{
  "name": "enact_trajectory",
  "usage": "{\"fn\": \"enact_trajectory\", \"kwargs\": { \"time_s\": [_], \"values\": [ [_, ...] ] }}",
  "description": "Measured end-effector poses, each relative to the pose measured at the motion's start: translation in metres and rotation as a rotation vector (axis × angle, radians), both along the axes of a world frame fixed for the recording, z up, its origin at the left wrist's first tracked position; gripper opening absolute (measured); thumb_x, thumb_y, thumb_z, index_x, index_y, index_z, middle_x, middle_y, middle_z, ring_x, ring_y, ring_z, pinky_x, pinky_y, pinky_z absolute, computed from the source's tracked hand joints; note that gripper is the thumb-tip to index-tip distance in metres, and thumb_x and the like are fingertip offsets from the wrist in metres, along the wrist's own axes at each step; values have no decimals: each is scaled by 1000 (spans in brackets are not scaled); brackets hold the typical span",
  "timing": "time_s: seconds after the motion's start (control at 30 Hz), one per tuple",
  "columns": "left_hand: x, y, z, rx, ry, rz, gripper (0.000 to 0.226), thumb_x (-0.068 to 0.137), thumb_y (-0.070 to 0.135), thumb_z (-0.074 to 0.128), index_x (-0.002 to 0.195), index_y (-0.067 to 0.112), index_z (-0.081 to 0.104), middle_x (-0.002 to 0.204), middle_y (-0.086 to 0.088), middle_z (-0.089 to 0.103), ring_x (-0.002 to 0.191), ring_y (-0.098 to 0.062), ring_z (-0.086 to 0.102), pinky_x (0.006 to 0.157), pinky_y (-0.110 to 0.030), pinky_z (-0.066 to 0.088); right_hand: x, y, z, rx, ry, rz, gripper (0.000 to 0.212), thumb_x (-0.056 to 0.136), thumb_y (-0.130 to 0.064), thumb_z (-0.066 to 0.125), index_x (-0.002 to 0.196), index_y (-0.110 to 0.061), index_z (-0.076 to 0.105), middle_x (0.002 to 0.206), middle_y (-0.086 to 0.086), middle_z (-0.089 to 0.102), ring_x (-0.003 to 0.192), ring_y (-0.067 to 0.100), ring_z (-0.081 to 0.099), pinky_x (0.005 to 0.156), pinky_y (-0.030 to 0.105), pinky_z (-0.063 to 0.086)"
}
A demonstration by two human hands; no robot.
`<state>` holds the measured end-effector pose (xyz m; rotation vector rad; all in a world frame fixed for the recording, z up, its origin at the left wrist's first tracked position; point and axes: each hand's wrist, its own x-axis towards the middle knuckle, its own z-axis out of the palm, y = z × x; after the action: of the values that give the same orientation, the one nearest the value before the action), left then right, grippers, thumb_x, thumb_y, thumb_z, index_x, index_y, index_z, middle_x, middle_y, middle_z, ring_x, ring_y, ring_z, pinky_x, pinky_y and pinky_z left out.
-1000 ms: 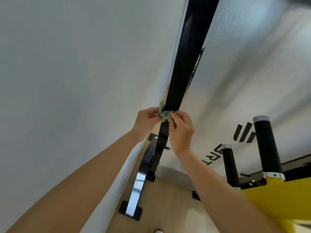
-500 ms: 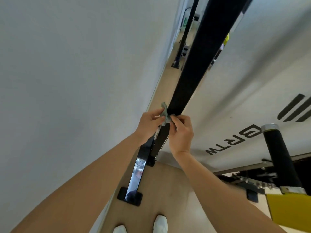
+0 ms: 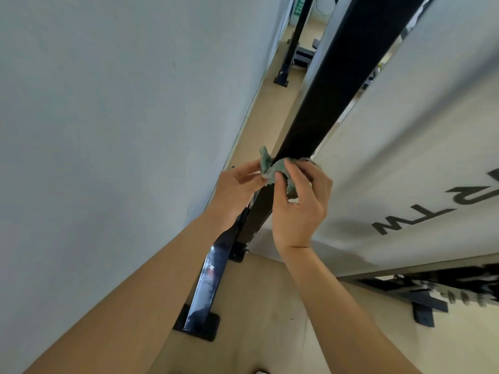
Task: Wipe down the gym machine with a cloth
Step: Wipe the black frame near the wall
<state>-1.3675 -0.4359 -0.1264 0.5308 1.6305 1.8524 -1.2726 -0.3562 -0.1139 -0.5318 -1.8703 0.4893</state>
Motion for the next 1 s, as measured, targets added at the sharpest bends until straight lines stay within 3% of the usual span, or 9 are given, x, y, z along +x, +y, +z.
{"fn": "enact_trajectory", "kwargs": {
  "time_s": [0.1, 0.3, 0.53, 0.67, 0.73, 0.83, 0.93, 1.0],
  "values": [
    [-2, 2, -22, 26, 58, 19, 42, 89, 17, 75, 130, 11, 68, 118, -8, 74, 113, -24, 70, 106, -51, 50, 2, 1, -35, -29, 20, 9, 25, 86, 0, 77, 111, -3, 74, 112, 11, 67, 103, 23, 62, 90, 22, 52],
    [-3, -3, -79, -25, 135, -13, 37, 91, 4, 71, 127, 10, 69, 111, 0, 77, 109, -15, 71, 104, -37, 53, 6, 3, -113, -166, 17, 34, 22, 87, -1, 75, 109, -4, 75, 110, 8, 68, 101, 20, 66, 89, 31, 58],
    [4, -7, -173, 11, 57, 3, 29, 101, 6, 56, 127, 8, 68, 114, -6, 76, 111, -17, 71, 98, -29, 55, 10, 6, -208, -140, -13, 67, 23, 87, -1, 75, 110, -2, 75, 113, 9, 72, 105, 19, 69, 94, 33, 58],
    [7, -5, -224, -55, 225, 17, 33, 97, 8, 64, 125, 25, 67, 106, 11, 75, 104, -1, 70, 92, -16, 53, 19, 13, -263, -99, -39, 110, 22, 87, -1, 74, 109, -3, 77, 113, 7, 74, 105, 16, 70, 98, 29, 55],
    [8, -4, -252, -116, 291, 50, 37, 93, 10, 70, 125, 28, 66, 102, 20, 74, 99, 3, 70, 94, -20, 54, 23, 17, -290, -126, -50, 143, 22, 87, 0, 75, 108, -4, 77, 112, 6, 74, 104, 13, 70, 99, 29, 55],
    [12, -4, -287, -203, 409, 84, 34, 90, 16, 75, 123, 23, 72, 102, 14, 76, 96, 0, 72, 96, -29, 56, 26, 20, -326, -129, -52, 167, 22, 84, 3, 76, 105, -4, 78, 109, 4, 74, 103, 5, 68, 100, 20, 51],
    [21, 0, -311, -271, 522, 153, 24, 87, 17, 77, 100, 36, 76, 81, 22, 73, 82, 0, 71, 84, -21, 57, 25, 21, -356, -104, -51, 169, 21, 83, 5, 77, 102, -4, 78, 105, 4, 75, 101, 0, 64, 98, 11, 46],
    [26, 2, -325, -355, 598, 227, 20, 84, 19, 79, 102, 28, 78, 82, 19, 73, 78, 1, 69, 84, -20, 56, 24, 23, -376, -106, -67, 174, 21, 81, 6, 77, 99, -4, 79, 103, 4, 76, 98, 3, 66, 97, 10, 47]
  ]
}}
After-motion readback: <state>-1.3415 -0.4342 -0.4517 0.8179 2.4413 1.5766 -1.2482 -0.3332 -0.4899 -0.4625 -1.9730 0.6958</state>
